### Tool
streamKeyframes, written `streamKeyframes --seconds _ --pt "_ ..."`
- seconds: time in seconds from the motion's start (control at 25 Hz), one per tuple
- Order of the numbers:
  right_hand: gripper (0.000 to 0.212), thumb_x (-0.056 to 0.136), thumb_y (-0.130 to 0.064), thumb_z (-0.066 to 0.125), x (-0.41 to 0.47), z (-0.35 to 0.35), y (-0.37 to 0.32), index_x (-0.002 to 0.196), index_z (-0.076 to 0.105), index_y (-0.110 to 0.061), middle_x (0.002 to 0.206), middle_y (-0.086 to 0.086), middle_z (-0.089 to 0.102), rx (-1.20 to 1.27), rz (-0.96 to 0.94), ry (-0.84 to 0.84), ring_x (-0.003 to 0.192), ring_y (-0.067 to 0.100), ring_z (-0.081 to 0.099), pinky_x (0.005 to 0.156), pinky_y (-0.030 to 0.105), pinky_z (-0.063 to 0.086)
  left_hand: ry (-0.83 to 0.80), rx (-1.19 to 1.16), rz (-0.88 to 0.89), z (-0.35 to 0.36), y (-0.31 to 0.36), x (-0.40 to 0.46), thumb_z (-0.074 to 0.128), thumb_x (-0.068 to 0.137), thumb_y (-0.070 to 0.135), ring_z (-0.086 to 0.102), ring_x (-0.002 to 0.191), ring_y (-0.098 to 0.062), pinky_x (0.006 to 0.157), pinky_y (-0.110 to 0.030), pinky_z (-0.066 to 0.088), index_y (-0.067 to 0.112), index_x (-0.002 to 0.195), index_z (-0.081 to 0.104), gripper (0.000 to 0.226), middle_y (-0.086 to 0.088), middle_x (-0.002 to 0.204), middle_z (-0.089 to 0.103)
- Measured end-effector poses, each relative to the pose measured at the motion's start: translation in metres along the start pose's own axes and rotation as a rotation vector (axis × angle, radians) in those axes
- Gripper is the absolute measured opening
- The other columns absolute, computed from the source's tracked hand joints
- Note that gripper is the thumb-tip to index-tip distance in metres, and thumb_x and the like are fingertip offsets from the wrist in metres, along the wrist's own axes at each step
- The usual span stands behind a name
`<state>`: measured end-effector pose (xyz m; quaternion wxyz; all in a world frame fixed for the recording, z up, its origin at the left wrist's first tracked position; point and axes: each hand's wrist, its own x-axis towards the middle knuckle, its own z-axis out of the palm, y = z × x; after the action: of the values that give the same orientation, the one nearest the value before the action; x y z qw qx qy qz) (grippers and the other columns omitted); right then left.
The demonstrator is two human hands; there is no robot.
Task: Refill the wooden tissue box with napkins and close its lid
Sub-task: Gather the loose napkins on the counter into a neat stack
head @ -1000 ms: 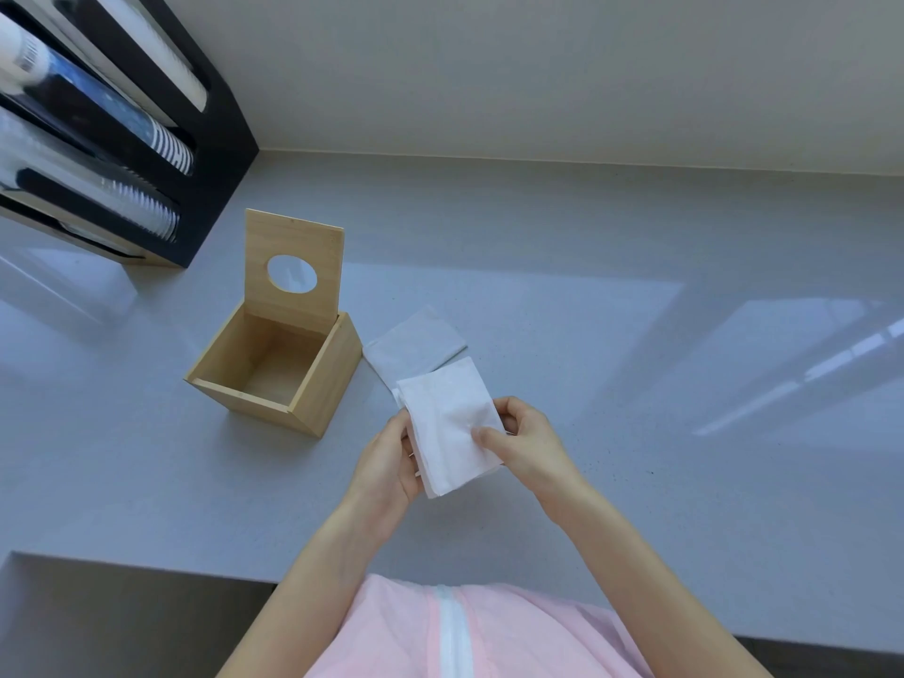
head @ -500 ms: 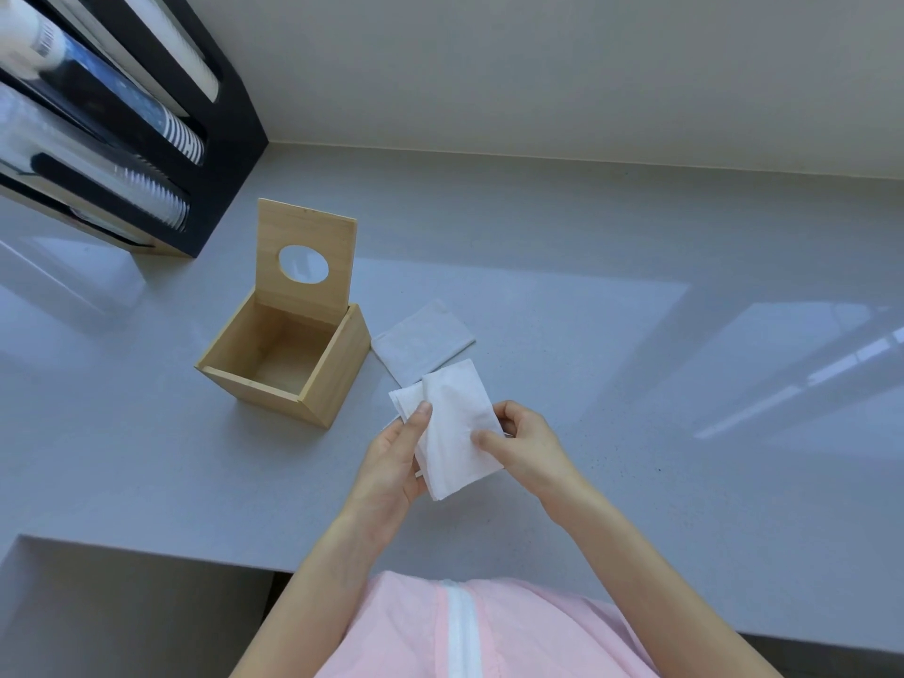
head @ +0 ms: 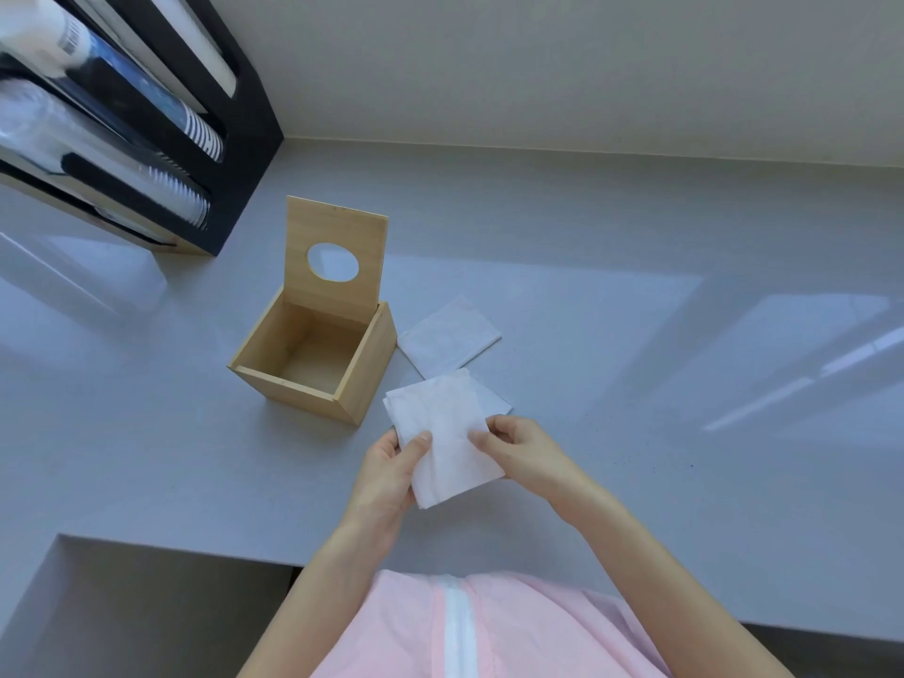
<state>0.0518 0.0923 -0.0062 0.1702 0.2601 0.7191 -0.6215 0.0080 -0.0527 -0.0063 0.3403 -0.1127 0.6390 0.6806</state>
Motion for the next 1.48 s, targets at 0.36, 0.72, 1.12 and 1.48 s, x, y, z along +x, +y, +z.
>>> streamKeyframes --seconds 0.36,0.72,1.12,1.48 --pt "0.047 0.086 -0.033 0.056 0.038 -0.003 -0.012 0.123 0.043 -0.007 0.125 0.012 0.042 -0.703 -0.032 0.325 0.118 0.029 0.041 0.091 0.038 0.041 0.068 -0.017 -0.011 -0.014 0.010 0.008 0.045 0.093 0.011 0.063 0.081 -0.017 0.068 -0.029 0.047 0.014 0.096 0.062 0.017 -0.002 0.091 0.068" --pt "0.025 0.085 -0.009 0.048 0.042 -0.005 -0.009 0.109 0.047 -0.004 0.114 0.017 0.052 -0.639 -0.038 0.343 0.107 0.032 0.046 0.079 0.035 0.037 0.093 -0.032 -0.012 -0.014 0.011 0.006 0.043 0.093 0.008 0.061 0.081 -0.016 0.070 -0.029 0.046 0.016 0.088 0.060 0.020 -0.001 0.089 0.066" --pt "0.016 0.085 -0.008 0.061 -0.002 -0.066 -0.047 0.089 0.058 -0.023 0.069 -0.009 0.074 0.402 -0.280 0.250 0.062 0.006 0.068 0.062 0.024 0.056 -0.031 0.013 -0.027 -0.010 0.009 0.009 0.043 0.094 0.012 0.064 0.077 -0.014 0.063 -0.028 0.050 0.018 0.092 0.061 0.019 0.000 0.089 0.068" --pt "0.012 0.085 -0.011 0.061 0.006 0.001 -0.029 0.087 0.056 -0.021 0.083 -0.004 0.068 0.225 -0.099 0.105 0.077 0.013 0.064 0.074 0.027 0.051 -0.176 -0.001 -0.033 -0.003 0.013 0.008 0.039 0.095 0.023 0.066 0.080 -0.013 0.067 -0.026 0.052 0.009 0.113 0.063 0.033 -0.006 0.097 0.069"
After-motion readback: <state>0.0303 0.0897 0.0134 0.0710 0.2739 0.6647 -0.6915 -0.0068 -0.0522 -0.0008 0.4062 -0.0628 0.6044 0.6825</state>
